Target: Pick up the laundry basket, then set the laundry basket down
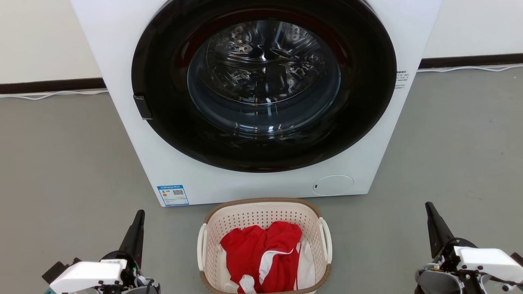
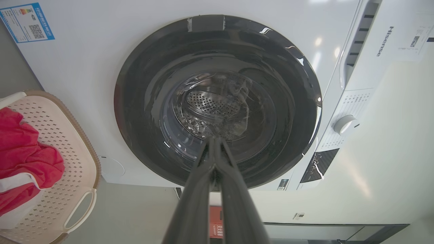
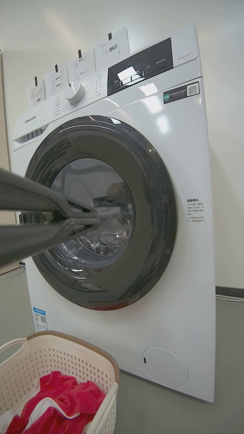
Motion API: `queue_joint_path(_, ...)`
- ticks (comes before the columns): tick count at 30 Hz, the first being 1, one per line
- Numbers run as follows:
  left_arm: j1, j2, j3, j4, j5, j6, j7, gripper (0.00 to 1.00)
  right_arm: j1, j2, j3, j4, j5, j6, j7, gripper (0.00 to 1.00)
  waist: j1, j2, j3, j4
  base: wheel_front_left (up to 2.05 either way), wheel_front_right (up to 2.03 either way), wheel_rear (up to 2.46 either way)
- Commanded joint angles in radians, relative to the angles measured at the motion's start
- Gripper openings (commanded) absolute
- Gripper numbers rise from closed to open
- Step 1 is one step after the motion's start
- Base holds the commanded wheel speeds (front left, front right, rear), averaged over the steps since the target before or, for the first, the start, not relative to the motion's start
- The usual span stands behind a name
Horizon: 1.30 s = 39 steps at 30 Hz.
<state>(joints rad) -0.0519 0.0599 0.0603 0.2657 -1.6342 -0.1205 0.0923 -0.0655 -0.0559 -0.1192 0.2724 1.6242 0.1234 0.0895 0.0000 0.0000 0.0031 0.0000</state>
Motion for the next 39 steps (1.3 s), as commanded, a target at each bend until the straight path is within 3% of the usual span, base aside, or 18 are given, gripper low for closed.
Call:
queue_joint_path(1,-0.054,0.006,0.032,-0.021,0.008,-0.010,0.004,0.00,-0.041,-0.006,0.021,-0.028,-0.003,0.007,0.011,0.00,0.0000,0.0000,0.000,0.000,0.00,0.00,0.00)
queue_joint_path(39,-0.055,0.000,0.041,-0.021,0.015,-0.010,0.011,0.00,-0.042,-0.001,0.014,-0.028,-0.008,0.007,0.017,0.00,0.0000,0.0000,0.000,0.000,0.00,0.00,0.00)
